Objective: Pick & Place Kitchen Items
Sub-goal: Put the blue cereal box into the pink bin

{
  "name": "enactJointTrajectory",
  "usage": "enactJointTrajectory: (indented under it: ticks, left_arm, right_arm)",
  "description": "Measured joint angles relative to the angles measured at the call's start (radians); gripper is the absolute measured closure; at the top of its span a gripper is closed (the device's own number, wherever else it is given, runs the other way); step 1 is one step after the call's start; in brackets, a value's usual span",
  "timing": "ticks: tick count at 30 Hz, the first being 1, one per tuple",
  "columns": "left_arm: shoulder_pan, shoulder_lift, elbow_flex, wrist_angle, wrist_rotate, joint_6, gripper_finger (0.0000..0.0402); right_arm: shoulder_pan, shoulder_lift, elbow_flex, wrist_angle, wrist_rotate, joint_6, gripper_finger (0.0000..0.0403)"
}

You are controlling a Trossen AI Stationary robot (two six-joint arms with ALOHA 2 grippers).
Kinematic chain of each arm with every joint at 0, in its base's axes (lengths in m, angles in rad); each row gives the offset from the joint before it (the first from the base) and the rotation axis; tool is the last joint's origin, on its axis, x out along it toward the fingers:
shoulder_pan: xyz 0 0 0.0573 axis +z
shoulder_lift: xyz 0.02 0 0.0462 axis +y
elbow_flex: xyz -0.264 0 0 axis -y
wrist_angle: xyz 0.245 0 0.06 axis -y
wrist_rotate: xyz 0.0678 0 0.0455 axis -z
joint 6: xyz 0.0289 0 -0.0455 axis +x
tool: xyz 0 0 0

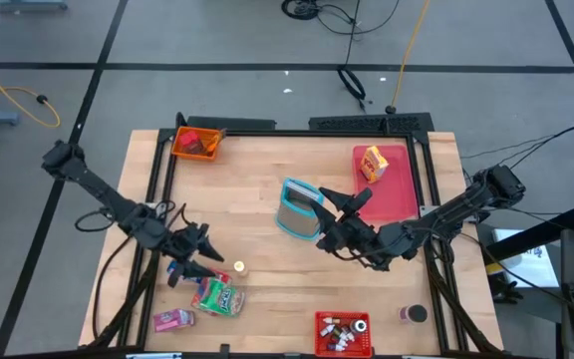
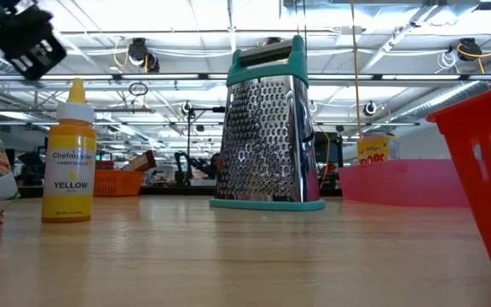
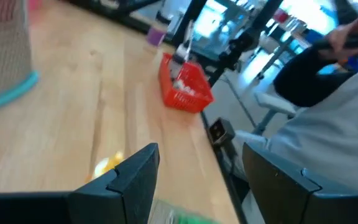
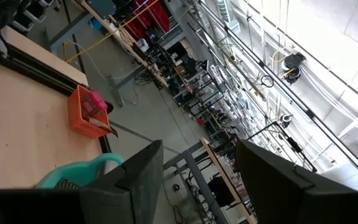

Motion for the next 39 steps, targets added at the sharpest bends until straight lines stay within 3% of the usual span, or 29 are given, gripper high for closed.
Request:
enactJointTrajectory:
  ticks: [4,9,19,22,28,39]
  left_arm:
    - [-0.072,0.0,0.0,-0.067,-0.089,-0.082,0.017]
    - [-0.126,-0.007,0.024,-0.159,-0.122,-0.157,0.017]
    - [-0.135,0.019,0.311,-0.788,-0.189,-0.299,0.017]
    - [-0.135,0.057,0.351,-0.885,-0.137,-0.347,0.017]
    - [-0.135,0.132,0.375,-0.896,0.014,-0.412,0.017]
    - [-0.135,0.201,0.376,-0.973,0.094,-0.453,0.017]
  right_arm:
    - [0.0,0.0,0.0,0.0,-0.001,0.0,0.0206]
    - [-0.001,0.0,0.0,0.0,-0.004,0.0,0.0207]
    - [-0.015,0.0,0.0,0.0,-0.004,0.0,0.0206]
    - [-0.016,0.0,0.0,0.0,-0.005,0.0,0.0207]
    - [-0.016,0.0,0.0,0.0,-0.005,0.0,0.0207]
    - [-0.034,0.0,0.0,-0.001,-0.005,0.0,0.0207]
